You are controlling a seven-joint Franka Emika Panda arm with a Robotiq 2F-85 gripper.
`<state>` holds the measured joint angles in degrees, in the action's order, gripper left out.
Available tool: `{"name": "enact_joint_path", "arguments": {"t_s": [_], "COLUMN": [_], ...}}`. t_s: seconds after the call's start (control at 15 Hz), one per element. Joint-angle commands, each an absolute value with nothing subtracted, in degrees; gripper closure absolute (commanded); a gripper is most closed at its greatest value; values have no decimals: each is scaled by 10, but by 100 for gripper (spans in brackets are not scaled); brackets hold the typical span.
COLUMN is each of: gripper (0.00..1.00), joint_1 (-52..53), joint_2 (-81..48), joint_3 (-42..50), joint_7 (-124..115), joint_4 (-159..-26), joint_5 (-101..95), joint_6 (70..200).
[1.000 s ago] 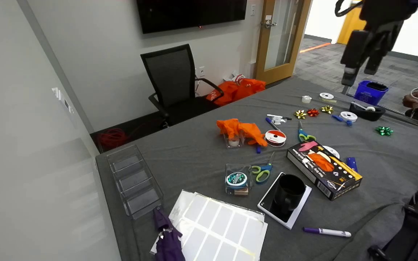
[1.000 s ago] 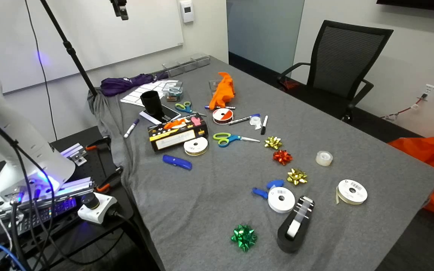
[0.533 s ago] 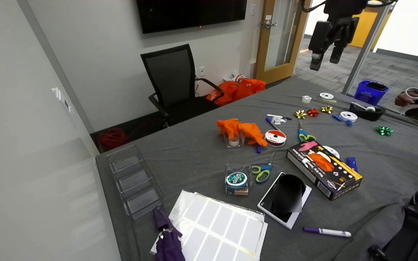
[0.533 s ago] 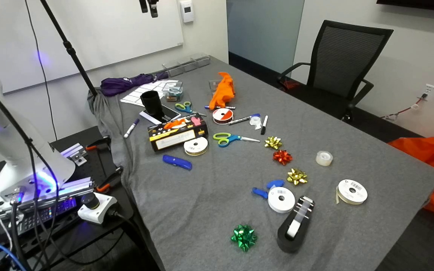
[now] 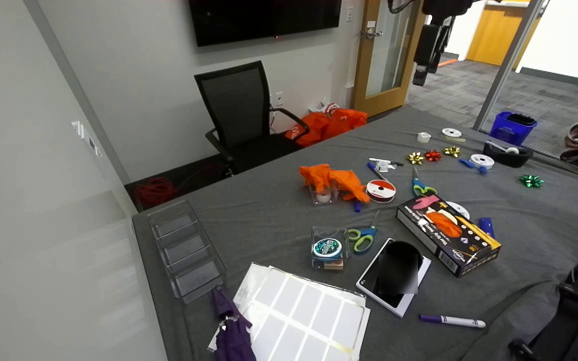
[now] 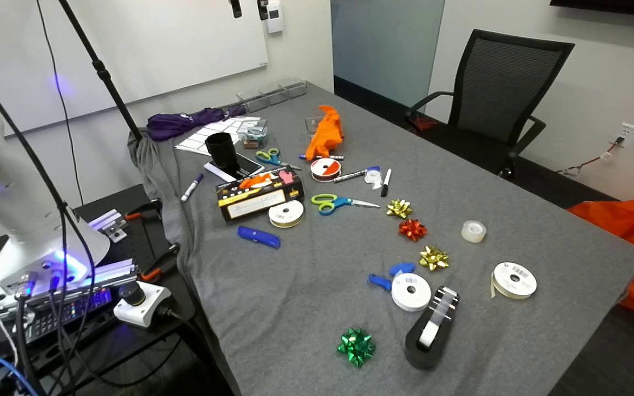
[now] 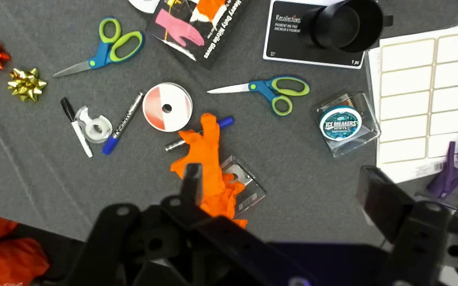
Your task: Remove the glove from the table and put it in the stationary holder with its pair
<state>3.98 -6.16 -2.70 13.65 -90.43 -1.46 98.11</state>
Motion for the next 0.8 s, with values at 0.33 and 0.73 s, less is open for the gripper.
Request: {"name": "enact_joint_path", "arguments": {"t_s": [0.33,0.73], "gripper": [0,0], "joint_1": [36,6], "joint_2": [-66,-127], "joint_3": [-31,-24], "joint_7": [142,232], "joint_4": [-896,-888], "joint_5": [-17,76], "joint_6": [979,1148]}}
